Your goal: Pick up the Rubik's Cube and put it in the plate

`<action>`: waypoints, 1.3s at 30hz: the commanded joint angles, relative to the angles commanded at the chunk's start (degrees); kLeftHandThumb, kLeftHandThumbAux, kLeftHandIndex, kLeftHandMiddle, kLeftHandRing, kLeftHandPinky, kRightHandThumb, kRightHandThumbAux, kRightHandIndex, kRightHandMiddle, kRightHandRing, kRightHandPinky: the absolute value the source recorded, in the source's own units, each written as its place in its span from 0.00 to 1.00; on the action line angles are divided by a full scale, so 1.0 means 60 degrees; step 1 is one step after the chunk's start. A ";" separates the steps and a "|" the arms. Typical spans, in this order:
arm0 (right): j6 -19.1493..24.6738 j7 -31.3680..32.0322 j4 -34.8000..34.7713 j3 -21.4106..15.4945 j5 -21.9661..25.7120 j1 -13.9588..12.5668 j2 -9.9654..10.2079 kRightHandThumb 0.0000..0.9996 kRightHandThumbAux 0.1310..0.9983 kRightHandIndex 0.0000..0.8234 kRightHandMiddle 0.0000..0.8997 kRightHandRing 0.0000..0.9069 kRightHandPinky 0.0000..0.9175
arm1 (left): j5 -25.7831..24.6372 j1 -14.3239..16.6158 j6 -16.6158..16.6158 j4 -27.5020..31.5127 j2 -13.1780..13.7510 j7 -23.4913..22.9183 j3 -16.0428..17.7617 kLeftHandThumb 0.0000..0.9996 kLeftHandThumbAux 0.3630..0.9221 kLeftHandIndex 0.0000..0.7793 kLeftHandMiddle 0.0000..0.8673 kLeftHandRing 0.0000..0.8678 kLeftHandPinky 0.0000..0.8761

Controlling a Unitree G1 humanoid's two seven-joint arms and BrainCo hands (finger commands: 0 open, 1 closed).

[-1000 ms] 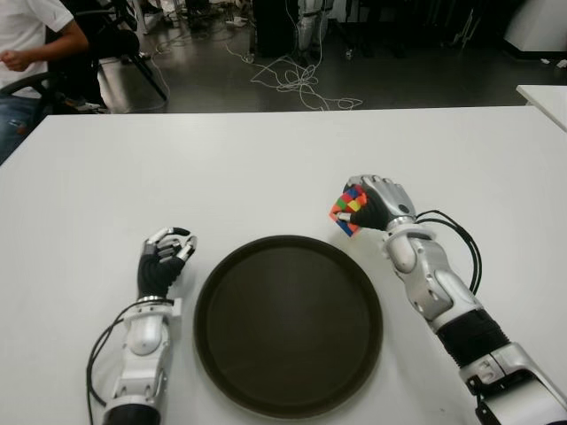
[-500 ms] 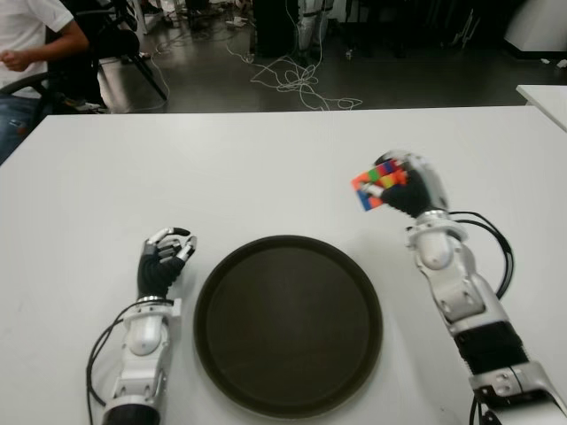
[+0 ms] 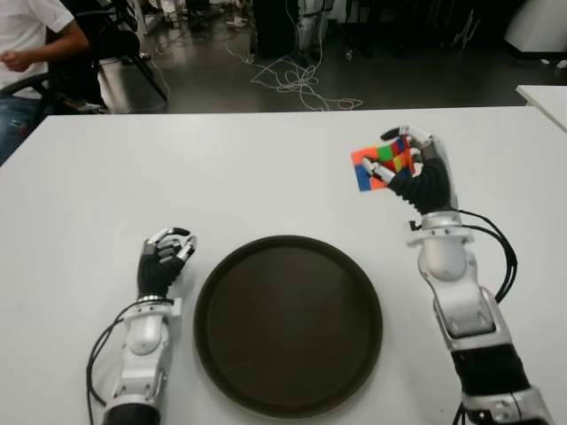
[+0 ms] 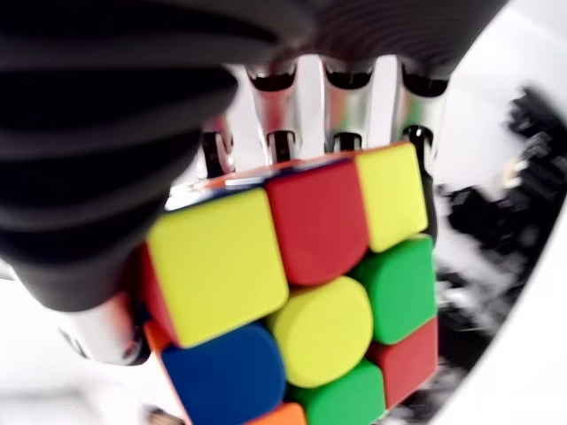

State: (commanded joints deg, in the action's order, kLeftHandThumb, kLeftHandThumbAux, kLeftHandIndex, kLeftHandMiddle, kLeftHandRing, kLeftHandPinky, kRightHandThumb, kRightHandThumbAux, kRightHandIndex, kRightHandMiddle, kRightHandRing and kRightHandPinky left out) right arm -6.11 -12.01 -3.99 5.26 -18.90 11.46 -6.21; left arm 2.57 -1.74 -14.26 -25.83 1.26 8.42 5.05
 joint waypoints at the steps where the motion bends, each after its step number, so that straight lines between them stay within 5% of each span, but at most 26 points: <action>1: -0.0130 0.0092 -0.0063 0.0096 0.0067 -0.0095 0.0043 0.69 0.68 0.53 0.91 0.92 0.90 | -0.0004 0.0006 0.0007 0.0005 -0.0007 0.0006 -0.0004 0.70 0.62 0.57 0.94 0.96 0.93; 16: -0.1418 0.1190 0.0109 0.0509 0.0431 -0.0290 -0.0060 0.69 0.68 0.53 0.90 0.91 0.89 | -0.0101 0.0103 -0.0324 -0.0265 -0.0032 -0.0082 0.0048 0.70 0.62 0.57 0.94 0.96 0.93; 20: -0.1589 0.1654 0.0085 0.1073 0.0500 -0.0618 0.0108 0.69 0.68 0.53 0.91 0.91 0.90 | -0.0099 0.0104 -0.0457 -0.0316 -0.0022 -0.0105 0.0040 0.70 0.62 0.57 0.94 0.96 0.93; 29: -0.0910 0.3219 -0.0763 0.1748 0.0855 -0.1096 -0.0166 0.68 0.69 0.53 0.90 0.91 0.89 | -0.0058 0.0183 -0.0694 -0.0573 0.0065 -0.0176 0.0035 0.70 0.62 0.57 0.94 0.96 0.93; 39: 0.0606 0.5291 -0.1353 0.2558 0.0601 -0.0827 -0.0826 0.68 0.69 0.53 0.88 0.88 0.84 | -0.0041 0.0204 -0.0828 -0.0642 0.0082 -0.0189 0.0022 0.70 0.62 0.57 0.94 0.96 0.92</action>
State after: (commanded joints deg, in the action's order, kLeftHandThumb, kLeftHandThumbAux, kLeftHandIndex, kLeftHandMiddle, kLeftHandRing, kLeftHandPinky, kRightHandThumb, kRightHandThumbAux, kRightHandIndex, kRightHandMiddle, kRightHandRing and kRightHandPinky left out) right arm -2.47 19.74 -12.11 20.60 -15.30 6.50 -11.17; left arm 2.32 -0.52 -19.22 -29.69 1.76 7.29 5.18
